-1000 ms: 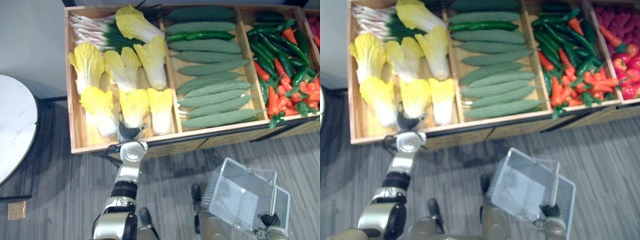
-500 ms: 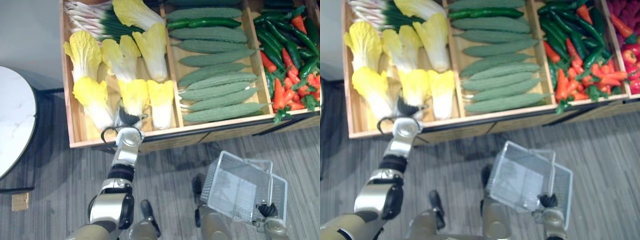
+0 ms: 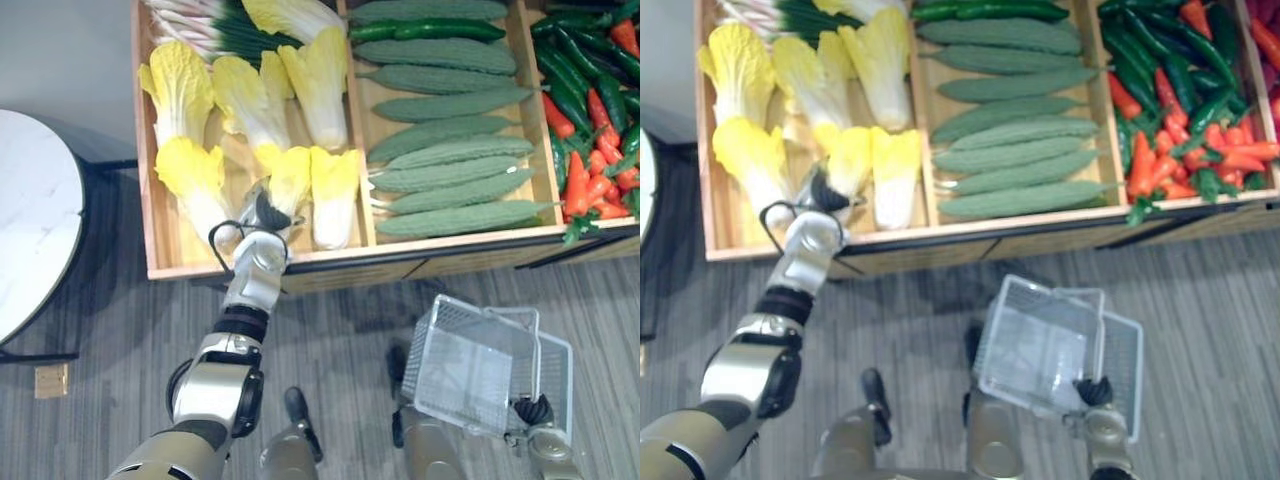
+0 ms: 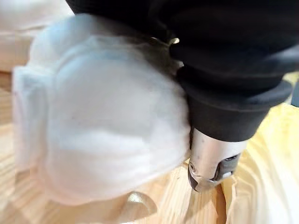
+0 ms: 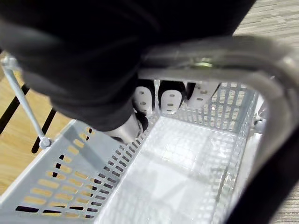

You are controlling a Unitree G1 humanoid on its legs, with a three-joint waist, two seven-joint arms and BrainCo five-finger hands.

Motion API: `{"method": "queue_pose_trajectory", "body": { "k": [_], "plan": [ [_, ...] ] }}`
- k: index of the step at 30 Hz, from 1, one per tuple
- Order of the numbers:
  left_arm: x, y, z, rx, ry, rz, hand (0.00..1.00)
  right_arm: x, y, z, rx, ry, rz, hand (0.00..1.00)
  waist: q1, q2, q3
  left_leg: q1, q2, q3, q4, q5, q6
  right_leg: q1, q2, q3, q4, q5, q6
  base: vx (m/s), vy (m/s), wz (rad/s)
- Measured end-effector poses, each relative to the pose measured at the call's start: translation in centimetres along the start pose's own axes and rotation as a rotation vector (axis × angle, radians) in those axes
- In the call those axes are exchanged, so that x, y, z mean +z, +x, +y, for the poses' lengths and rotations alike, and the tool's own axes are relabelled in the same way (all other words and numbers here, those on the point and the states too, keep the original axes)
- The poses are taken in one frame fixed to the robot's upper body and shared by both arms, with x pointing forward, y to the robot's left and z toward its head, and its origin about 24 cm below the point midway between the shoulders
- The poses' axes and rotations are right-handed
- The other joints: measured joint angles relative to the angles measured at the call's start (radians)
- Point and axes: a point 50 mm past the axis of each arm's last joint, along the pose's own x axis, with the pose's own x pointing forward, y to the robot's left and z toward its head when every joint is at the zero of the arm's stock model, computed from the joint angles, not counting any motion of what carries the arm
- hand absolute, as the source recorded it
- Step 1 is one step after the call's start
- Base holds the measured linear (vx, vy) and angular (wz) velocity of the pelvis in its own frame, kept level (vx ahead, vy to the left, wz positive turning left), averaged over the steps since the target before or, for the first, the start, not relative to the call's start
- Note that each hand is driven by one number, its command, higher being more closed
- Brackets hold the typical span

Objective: Pick vegetable in the basket

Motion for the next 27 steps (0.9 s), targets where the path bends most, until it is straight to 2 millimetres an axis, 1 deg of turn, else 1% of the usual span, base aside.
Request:
{"method": "queue_pose_trajectory", "body": {
  "k": [4,9,12,16,20,23,24,25,27],
  "plan": [
    [-0.1,-0.3,0.0,0.0,-0.004,-0.017,1.0,0.0,0.0,0.0,0.006,0.0,0.001,1.0,-0.001,0.0,0.0,0.001,0.002,0.0,-0.001,-0.005,-0.001,0.0,0.001,0.002,0.0,0.0,0.0,0.0,0.005,-0.02],
    [-0.6,-1.4,-0.4,-0.004,-0.006,-0.038,1.0,-0.1,0.0,0.0,0.008,-0.001,0.005,1.0,-0.002,0.001,-0.001,0.004,0.004,-0.003,0.0,-0.003,0.0,0.003,0.004,-0.003,0.0,0.001,0.001,0.0,0.002,0.01],
    [-1.3,-2.4,-1.1,-0.011,-0.023,-0.036,1.0,-0.4,-0.1,0.0,0.009,-0.004,0.014,1.0,-0.003,0.006,-0.003,0.018,0.003,-0.016,-0.001,-0.002,0.002,0.022,0.003,-0.01,0.0,0.001,0.001,0.02,0.015,0.05],
    [-1.3,-2.9,-1.3,0.006,-0.05,-0.042,1.0,-0.6,-0.2,0.0,0.008,-0.006,0.018,1.0,-0.004,0.007,-0.004,0.019,0.002,-0.022,-0.002,-0.002,0.002,0.025,0.002,-0.013,-0.001,0.003,0.004,0.0,0.013,0.04],
    [-1.5,-3.8,-1.0,0.064,-0.107,-0.032,1.0,-0.8,-0.3,-0.2,0.004,-0.024,0.024,1.0,-0.005,0.014,-0.007,0.019,0.001,-0.022,-0.003,-0.002,0.002,0.027,0.002,-0.014,-0.008,0.003,0.004,0.0,0.0,0.0],
    [-1.9,-4.9,-0.7,0.136,-0.232,0.003,1.0,-1.1,-0.4,-0.3,0.001,-0.029,0.032,1.0,-0.003,0.016,-0.009,0.026,0.0,-0.022,-0.002,-0.002,0.002,0.034,0.002,-0.016,-0.009,0.003,0.004,0.0,0.0,0.0],
    [-2.2,-5.4,-0.8,0.163,-0.271,0.025,1.0,-1.2,-0.5,-0.3,0.002,-0.029,0.035,1.0,-0.003,0.016,-0.009,0.037,0.0,-0.023,-0.003,-0.002,0.002,0.045,0.002,-0.017,-0.011,0.003,0.004,0.0,0.015,0.04],
    [-2.5,-6.0,-1.0,0.174,-0.312,0.051,1.0,-1.5,-0.6,-0.3,0.001,-0.032,0.043,1.0,-0.001,0.022,-0.022,0.037,0.001,-0.025,-0.004,-0.002,0.002,0.048,0.001,-0.02,-0.011,0.003,0.004,-0.01,0.016,0.06],
    [-2.8,-6.8,-1.5,0.182,-0.331,0.072,1.0,-2.0,-0.8,-0.5,-0.004,-0.035,0.056,1.0,0.002,0.029,-0.037,0.037,0.0,-0.028,-0.004,-0.002,0.002,0.05,0.0,-0.023,-0.011,0.003,0.004,-0.02,0.015,0.07]
  ]
}}
